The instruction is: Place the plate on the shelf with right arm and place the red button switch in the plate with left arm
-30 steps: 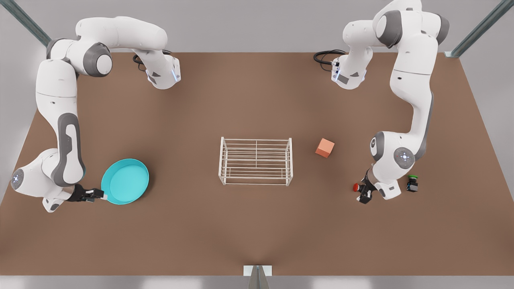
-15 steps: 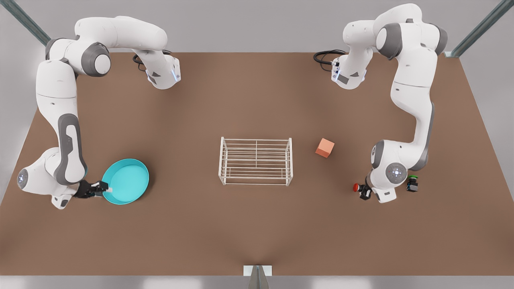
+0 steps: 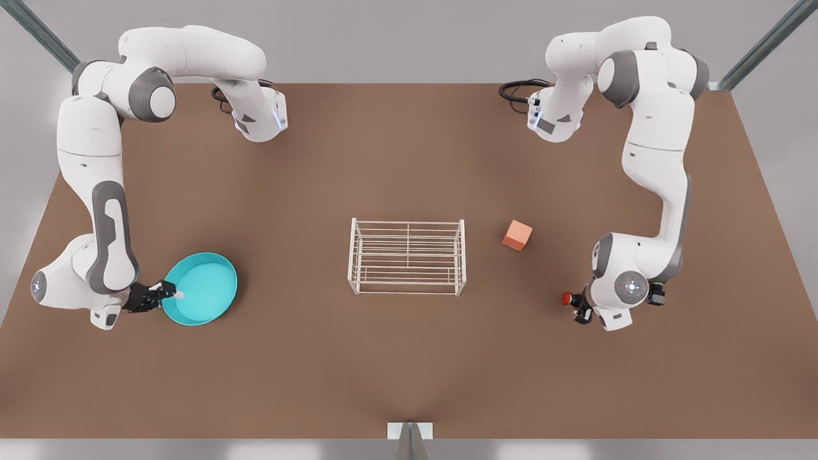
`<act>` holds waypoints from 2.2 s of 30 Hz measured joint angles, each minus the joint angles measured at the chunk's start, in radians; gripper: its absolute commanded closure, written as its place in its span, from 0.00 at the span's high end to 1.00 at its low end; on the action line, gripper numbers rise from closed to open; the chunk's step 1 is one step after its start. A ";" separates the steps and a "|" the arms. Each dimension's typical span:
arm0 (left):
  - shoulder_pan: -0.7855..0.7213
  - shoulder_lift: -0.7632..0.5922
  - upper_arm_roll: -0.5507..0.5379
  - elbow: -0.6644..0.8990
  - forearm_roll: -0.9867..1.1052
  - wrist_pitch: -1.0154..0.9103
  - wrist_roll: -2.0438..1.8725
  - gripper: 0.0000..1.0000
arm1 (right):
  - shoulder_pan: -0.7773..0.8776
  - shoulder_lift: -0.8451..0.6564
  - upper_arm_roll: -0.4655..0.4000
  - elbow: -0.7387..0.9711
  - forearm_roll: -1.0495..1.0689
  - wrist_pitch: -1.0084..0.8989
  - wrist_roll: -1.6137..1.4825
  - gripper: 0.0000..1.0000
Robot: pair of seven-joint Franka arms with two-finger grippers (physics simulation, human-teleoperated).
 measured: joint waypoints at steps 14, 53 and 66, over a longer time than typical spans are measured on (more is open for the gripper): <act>0.022 0.032 0.002 0.003 0.042 0.044 -0.004 1.00 | 0.000 0.001 0.000 0.000 0.000 -0.005 -0.053 0.47; 0.007 0.019 -0.002 -0.008 0.056 0.004 -0.023 0.91 | 0.000 -0.016 0.002 0.020 0.023 -0.089 -0.087 0.19; 0.006 0.022 -0.003 -0.008 0.054 0.006 -0.025 0.91 | 0.021 -0.213 0.126 0.015 0.073 -0.334 -0.029 0.17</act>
